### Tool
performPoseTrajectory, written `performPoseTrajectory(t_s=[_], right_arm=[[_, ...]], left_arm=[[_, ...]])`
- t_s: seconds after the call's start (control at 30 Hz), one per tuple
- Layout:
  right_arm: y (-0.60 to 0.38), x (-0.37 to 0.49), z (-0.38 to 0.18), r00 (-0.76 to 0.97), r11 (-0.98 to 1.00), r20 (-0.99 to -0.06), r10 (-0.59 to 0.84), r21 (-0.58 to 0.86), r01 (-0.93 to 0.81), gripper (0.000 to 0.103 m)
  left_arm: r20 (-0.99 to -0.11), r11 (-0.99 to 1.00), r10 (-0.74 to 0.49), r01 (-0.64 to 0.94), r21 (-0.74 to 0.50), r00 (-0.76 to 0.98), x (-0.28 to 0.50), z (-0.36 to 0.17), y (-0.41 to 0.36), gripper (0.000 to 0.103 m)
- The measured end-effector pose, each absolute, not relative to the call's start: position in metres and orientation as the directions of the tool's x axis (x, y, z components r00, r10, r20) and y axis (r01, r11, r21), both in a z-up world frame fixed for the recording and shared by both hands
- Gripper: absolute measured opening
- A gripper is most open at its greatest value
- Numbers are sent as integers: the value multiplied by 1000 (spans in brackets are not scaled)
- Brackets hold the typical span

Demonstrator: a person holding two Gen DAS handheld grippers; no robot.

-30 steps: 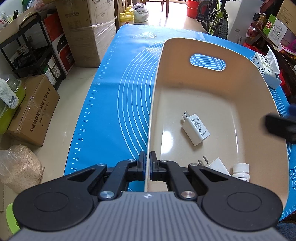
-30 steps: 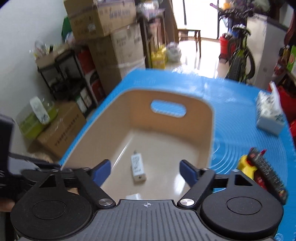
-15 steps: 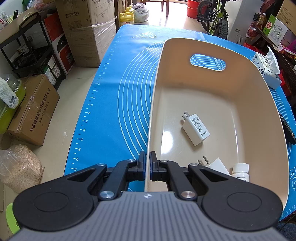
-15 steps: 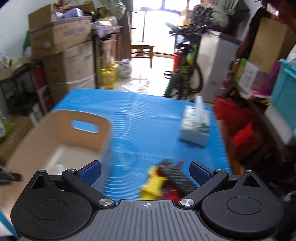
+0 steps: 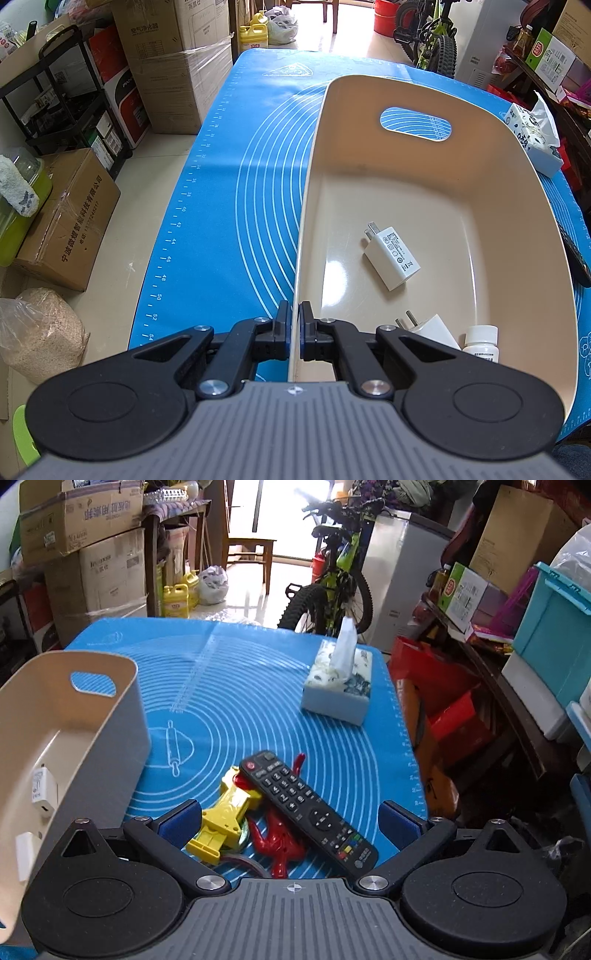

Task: Organize rigid objects
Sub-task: 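Move the open right gripper back to the roll of clear tape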

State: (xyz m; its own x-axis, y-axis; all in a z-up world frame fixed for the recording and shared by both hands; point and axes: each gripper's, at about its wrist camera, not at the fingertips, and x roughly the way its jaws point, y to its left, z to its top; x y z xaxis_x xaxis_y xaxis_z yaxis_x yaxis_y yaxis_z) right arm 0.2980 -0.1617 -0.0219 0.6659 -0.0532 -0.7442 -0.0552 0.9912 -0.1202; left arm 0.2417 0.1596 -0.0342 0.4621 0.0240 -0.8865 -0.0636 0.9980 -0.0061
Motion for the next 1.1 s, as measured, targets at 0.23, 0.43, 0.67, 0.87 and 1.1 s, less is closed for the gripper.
performPoseTrajectory(t_s=[0.23,0.43,0.67,0.87,1.1], right_arm=[[-157,292,-49,616,988,-787,-38,-121,-94,101],[-164,286,-75,554,993,-831,-38,-94,-74,96],[-176,285,-106,470,998,-882,-38,-55,-22,79],[-185,283,-116,461,1000,-887,-5,7,25,68],[-185,279,-112,469,999,-883,11,27,26,16]], left_arm=[[-886,998,24,-64,-6,462,241,-34,160,6],[-886,998,24,-64,-6,462,241,-34,160,6],[-886,998,25,-64,-6,462,241,-34,160,6],[-886,998,25,-64,-5,462,241,-34,161,6],[-887,998,24,-66,-7,462,241,-34,161,6]])
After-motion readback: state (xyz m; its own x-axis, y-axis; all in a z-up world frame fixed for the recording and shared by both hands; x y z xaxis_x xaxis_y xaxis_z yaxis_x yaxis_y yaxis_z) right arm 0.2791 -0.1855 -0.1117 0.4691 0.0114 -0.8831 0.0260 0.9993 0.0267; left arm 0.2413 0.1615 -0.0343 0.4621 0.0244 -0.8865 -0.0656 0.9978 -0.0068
